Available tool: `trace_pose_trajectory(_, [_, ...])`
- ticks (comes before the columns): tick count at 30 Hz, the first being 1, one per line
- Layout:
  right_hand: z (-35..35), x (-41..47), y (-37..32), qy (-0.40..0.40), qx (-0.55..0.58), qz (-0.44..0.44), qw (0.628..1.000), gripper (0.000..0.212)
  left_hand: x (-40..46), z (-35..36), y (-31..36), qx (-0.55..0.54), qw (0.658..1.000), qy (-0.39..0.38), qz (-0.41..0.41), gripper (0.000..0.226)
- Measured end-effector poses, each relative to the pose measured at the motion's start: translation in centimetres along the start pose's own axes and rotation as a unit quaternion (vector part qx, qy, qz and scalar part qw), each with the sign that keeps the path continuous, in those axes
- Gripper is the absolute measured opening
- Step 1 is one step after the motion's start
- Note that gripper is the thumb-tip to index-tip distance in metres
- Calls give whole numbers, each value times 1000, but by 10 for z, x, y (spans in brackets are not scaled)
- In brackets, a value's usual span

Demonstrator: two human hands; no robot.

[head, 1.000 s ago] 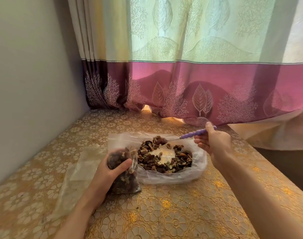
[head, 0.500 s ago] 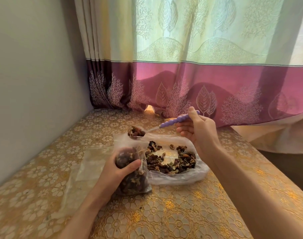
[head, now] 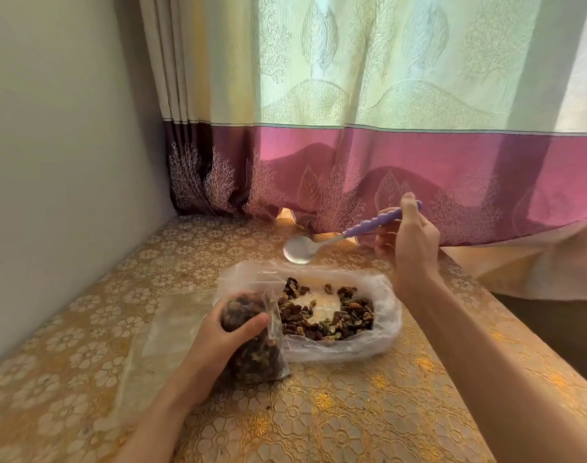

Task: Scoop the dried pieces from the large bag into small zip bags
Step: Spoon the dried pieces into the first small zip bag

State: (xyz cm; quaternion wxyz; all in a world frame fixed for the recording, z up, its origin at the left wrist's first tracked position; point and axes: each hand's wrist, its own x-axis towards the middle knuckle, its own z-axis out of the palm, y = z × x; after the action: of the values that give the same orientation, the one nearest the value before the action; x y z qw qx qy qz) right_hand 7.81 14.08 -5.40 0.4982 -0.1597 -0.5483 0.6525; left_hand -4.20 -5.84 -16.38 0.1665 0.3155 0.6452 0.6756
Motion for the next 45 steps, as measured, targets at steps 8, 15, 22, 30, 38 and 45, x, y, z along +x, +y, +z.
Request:
trace_pose_trajectory(8, [19, -8, 6, -172, -185, 189, 949, 38, -1, 2, 1, 5, 1000, -3, 6, 66])
trace_pose_trajectory(15, [24, -31, 23, -380, -229, 228, 866, 18, -2, 5, 3, 10, 1000, -12, 26, 65])
trace_pose_trajectory(22, [32, -26, 18, -331, -226, 146, 904, 9, -2, 7, 5, 28, 999, -19, 38, 46])
trace_pose_trajectory(30, [9, -15, 14, -312, -120, 206, 920, 16, -4, 9, 16, 35, 997, 3, 69, 49])
trace_pose_trajectory(38, [-21, -8, 22, -220, -42, 278, 934, 31, -6, 11, 13, 82, 994, -55, 38, 49])
trace_pose_trajectory(45, [-37, 10, 17, -33, 73, 199, 977, 49, -7, 16, 2, 80, 994, -72, 1, 77])
